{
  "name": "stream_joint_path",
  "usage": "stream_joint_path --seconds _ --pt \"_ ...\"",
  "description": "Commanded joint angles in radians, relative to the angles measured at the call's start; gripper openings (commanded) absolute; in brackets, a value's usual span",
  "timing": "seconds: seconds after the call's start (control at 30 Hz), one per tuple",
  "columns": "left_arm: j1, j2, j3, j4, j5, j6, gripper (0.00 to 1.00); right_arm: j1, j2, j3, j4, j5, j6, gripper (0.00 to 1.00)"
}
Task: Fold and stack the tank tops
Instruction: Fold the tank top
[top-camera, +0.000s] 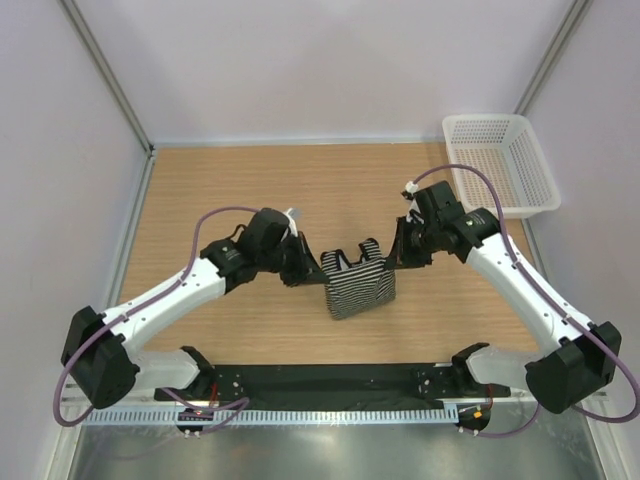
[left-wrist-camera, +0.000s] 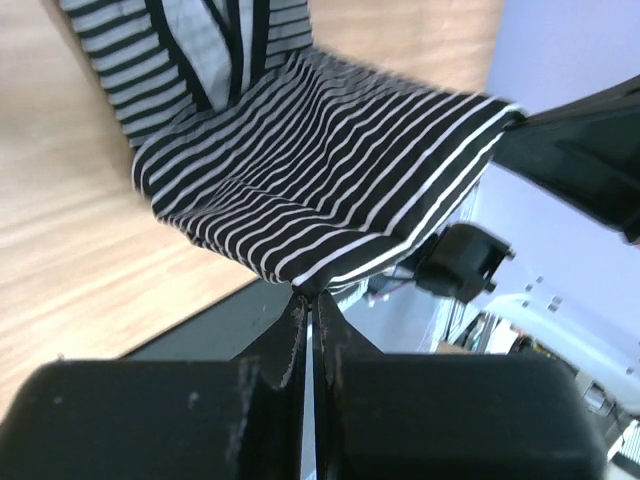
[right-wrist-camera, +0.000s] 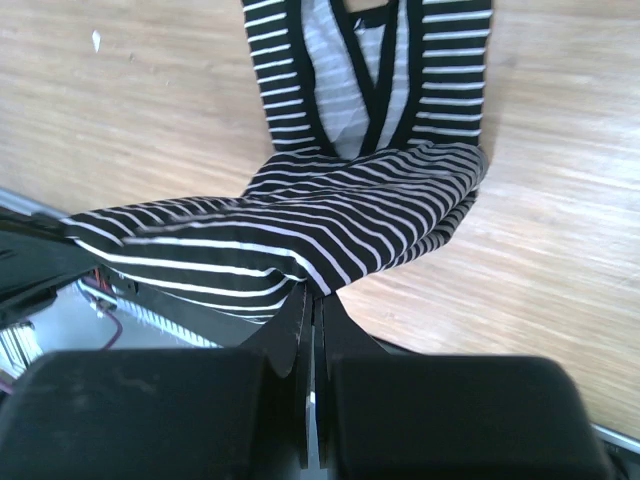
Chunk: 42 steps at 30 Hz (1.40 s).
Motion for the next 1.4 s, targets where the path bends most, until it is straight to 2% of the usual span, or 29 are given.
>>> stream_joint_path --seconds 0.0,0.2,0.57,0.73,0.97,1.07,1.23,1.37 --pt "0.059 0.041 0.092 0.049 0.063 0.049 0.00 -0.051 0.032 0.056 0.043 0.002 -0.042 0.01" --pt "0.151 0.156 0.189 0.040 0.124 0.093 0.01 -0.120 0.167 0.134 0.100 -0.061 -0.065 0.02" --pt "0.244 0.520 0.385 0.078 0.229 0.129 0.01 -0.232 0.424 0.238 0.201 -0.088 -0.049 0.04" --pt "0.269 0.685 0.536 0.074 0.253 0.140 0.01 -0.273 0.515 0.275 0.256 -0.101 -0.020 0.04" --pt "0.289 0.959 0.766 0.060 0.291 0.129 0.02 -0.313 0.671 0.346 0.325 -0.018 0.028 0.04" --pt "0.289 1.033 0.838 0.051 0.299 0.132 0.06 -0.330 0.695 0.309 0.396 -0.004 0.048 0.06" --pt "0.289 1.096 0.899 0.046 0.293 0.135 0.23 -0.353 0.748 0.297 0.453 -0.004 0.060 0.18" --pt "0.292 1.084 0.907 0.046 0.275 0.158 0.44 -0.359 0.739 0.284 0.482 0.010 0.065 0.43"
